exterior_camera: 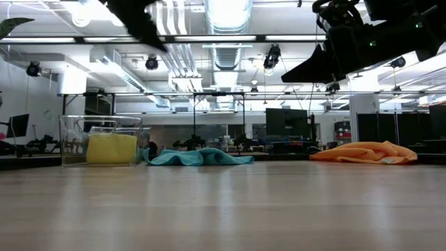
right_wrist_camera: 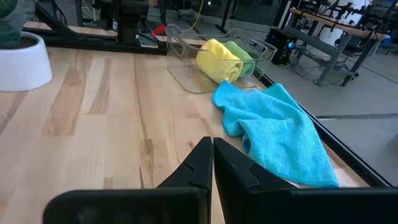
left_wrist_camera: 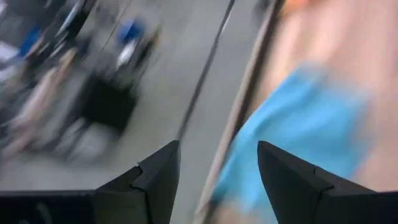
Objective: Roll microfiber towels into tight, uniform cylinder then place into a basket
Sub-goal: Fold the orange microfiber towel
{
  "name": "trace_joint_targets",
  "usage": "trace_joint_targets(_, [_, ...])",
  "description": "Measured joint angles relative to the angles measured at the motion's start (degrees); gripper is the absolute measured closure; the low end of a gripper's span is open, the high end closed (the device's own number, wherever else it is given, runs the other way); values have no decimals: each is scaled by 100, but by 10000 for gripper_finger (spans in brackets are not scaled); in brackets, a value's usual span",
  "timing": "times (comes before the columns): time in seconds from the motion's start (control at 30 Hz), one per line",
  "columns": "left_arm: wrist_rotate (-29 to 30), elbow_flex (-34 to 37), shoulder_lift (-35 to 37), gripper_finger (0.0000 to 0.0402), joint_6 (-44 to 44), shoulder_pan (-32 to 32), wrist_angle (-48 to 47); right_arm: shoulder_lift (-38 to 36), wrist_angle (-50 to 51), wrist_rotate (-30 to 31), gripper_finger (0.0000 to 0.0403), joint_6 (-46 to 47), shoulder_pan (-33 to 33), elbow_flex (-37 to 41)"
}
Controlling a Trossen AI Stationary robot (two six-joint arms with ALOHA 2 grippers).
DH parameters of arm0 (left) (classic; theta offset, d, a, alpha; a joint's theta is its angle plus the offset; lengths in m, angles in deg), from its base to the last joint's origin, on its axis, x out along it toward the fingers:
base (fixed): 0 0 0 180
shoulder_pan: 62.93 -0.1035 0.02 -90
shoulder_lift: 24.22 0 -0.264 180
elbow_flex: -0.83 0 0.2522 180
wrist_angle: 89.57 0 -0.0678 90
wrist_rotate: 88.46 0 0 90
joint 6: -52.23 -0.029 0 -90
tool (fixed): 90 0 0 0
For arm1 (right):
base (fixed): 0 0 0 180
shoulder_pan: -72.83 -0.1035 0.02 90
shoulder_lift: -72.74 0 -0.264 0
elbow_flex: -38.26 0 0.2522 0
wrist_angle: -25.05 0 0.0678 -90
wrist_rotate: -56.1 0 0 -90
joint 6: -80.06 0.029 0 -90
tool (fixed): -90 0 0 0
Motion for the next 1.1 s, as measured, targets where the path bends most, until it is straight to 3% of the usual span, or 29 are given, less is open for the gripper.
trace_joint_targets(0.13, [-622,276,89,204,722,1027,1173,1,-240,2,394,-169,0,0])
trace_joint_targets(0.3, [-694,1127,-232,204,1020,2207,3480,1,-266,0,394,-72,-28,0])
trace_joint_targets(0.47, [-704,1979,-923,204,871,2893,6414,1,-204,-2,394,-5,-28,-1])
trace_joint_targets(0.53, [-707,2156,-1226,204,753,2967,7142,1,-195,-2,394,-83,-28,-11])
trace_joint_targets(0.87, [-694,2226,-2040,204,1479,2932,7406,1,-203,-2,394,-124,-28,-44])
trace_joint_targets(1.1, [-714,2438,-2239,204,1624,2934,7397,-1,-199,-2,394,-124,-28,-44])
